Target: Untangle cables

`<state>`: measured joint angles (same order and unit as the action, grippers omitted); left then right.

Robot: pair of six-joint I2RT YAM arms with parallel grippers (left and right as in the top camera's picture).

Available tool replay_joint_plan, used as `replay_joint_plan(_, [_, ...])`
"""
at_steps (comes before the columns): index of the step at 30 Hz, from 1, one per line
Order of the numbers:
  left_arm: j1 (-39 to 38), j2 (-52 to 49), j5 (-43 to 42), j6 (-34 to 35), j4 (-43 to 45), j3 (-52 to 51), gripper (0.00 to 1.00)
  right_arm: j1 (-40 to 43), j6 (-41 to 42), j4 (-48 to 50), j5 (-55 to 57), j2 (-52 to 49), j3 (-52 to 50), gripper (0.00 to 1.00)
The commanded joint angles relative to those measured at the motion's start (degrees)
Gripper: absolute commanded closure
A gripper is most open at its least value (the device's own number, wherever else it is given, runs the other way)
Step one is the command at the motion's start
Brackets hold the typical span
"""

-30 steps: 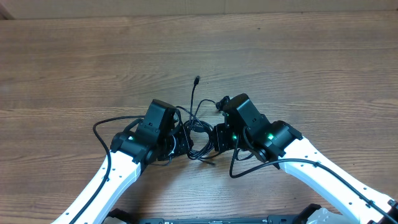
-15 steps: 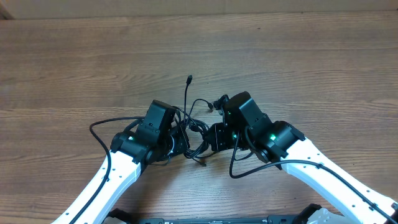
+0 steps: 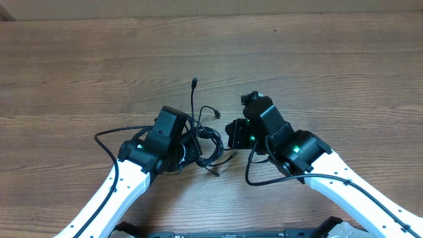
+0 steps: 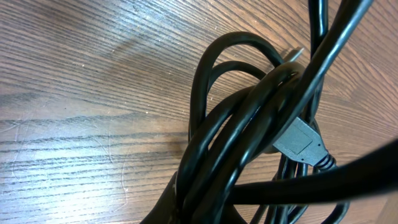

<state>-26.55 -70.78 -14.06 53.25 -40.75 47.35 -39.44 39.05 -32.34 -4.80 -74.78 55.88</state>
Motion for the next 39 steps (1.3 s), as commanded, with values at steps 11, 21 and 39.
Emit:
replay_joint_plan(11, [-0.11,-0.09,1.18,0.76,0.28,0.74,0.96,0.02,-12.66,-2.23,-4.35,0.68,0.66,0.59])
replay_joint_plan(21, [-0.11,-0.09,1.11,0.74,0.28,0.74,0.95,-0.04,-19.21,0.15,-13.46,-5.31,0.15,0.68])
replay_joint_plan(39, [-0.09,-0.09,1.18,0.55,0.24,0.74,0.96,-0.07,-18.1,2.34,-29.31,-7.61,0.09,0.96])
